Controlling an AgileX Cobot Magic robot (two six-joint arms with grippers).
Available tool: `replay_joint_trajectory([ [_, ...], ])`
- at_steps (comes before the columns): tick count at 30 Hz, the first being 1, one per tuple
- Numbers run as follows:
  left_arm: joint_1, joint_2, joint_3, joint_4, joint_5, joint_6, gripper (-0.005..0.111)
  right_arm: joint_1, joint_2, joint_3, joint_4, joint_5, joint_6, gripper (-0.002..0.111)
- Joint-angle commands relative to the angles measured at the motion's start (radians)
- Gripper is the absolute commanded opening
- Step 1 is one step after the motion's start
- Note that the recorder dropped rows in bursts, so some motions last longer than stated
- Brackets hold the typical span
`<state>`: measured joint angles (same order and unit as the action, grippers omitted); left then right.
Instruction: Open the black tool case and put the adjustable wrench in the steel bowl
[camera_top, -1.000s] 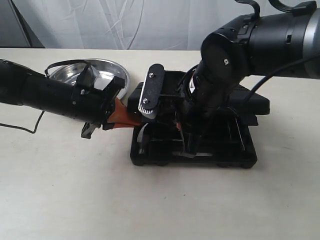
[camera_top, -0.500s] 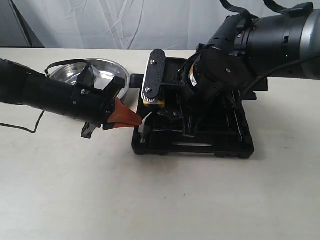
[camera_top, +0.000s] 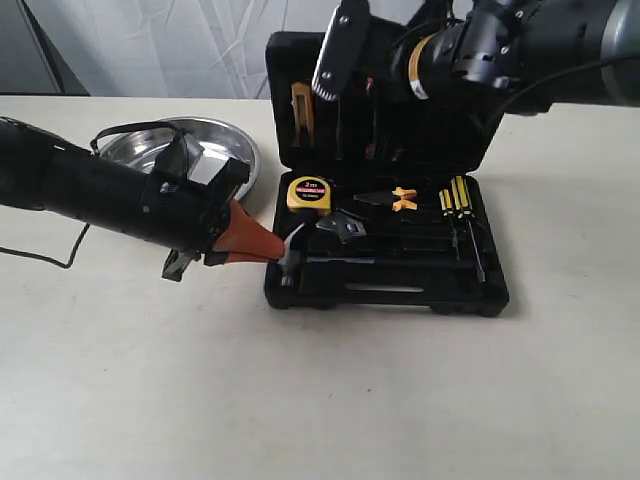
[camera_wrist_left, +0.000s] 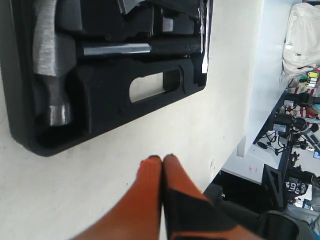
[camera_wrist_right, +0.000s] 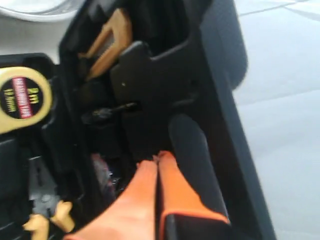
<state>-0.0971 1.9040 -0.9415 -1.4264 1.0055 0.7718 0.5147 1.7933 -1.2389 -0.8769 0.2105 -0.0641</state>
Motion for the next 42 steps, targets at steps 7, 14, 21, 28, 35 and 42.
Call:
replay_joint_trajectory([
  [7,0.001,-0.002,-0.004,0.017,0.011,-0.004,0.0,-0.125,0.142,-0.162,0.105,-0.083,0.016,-0.001],
  [14,0.099,-0.027,-0.004,0.004,0.016,0.284,0.0,-0.123,0.059,-0.162,0.663,0.19,-0.013,-0.001],
  [21,0.18,-0.279,0.106,-0.189,0.195,0.718,0.0,-0.123,-0.031,-0.148,1.031,0.456,-0.303,-0.001],
  [28,0.198,-0.667,0.346,-0.217,0.071,0.847,0.0,-0.123,-0.128,-0.027,1.164,0.5,-0.349,-0.001],
  [35,0.198,-1.101,0.473,-0.249,-0.103,0.777,0.0,-0.123,-0.165,0.119,1.541,0.628,-0.799,-0.001],
  [42,0.198,-1.389,0.473,0.154,-0.372,0.415,0.0,-0.123,-0.091,0.12,1.656,0.504,-0.909,-0.001],
])
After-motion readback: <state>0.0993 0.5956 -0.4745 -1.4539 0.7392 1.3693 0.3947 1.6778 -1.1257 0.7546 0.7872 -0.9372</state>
